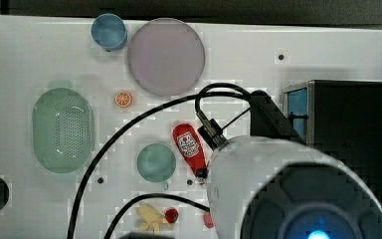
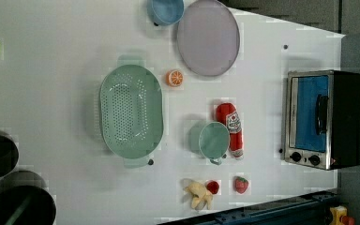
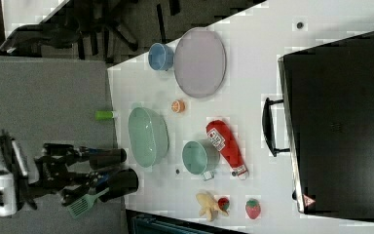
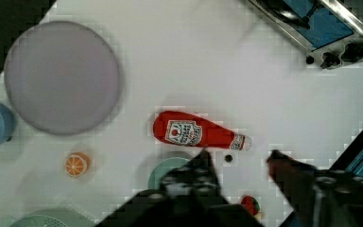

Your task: Flap open oven.

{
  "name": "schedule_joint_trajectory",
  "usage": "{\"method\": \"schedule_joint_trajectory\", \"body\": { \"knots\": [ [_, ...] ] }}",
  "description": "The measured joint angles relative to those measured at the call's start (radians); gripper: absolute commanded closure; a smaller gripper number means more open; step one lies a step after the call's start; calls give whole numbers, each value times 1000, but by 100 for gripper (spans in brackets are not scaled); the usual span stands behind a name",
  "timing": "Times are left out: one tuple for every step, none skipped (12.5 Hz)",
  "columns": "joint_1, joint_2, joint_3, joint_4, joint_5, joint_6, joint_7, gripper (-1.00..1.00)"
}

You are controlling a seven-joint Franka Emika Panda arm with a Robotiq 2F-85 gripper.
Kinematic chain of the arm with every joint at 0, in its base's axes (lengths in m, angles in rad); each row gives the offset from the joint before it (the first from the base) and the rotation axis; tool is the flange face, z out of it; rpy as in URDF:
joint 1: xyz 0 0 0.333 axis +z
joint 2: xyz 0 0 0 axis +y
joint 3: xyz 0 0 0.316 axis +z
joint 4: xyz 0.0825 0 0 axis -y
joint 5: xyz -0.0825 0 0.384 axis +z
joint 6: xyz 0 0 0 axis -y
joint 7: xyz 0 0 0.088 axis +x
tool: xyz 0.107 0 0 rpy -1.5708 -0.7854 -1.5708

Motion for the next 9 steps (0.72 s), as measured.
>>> {"method": "schedule_joint_trajectory", "body": {
  "knots": [
    [0, 18, -1, -1, -4, 0, -1, 55],
    [2, 37, -6, -1, -7, -3, -1, 65],
    [4, 53, -15, -2, -2, -4, -3, 65],
    [1, 64, -22, -6, -2, -2, -15, 65],
    [1, 73, -32, -16, -3, 5, -52, 65],
    [3, 78, -48, -28, -5, 9, -102, 65],
    [3, 87, -70, -37, -4, 11, -169, 65],
    [4, 99, -101, -43, -3, 30, -250, 65],
    [3, 111, -134, -56, -9, 61, -331, 65]
  ]
}}
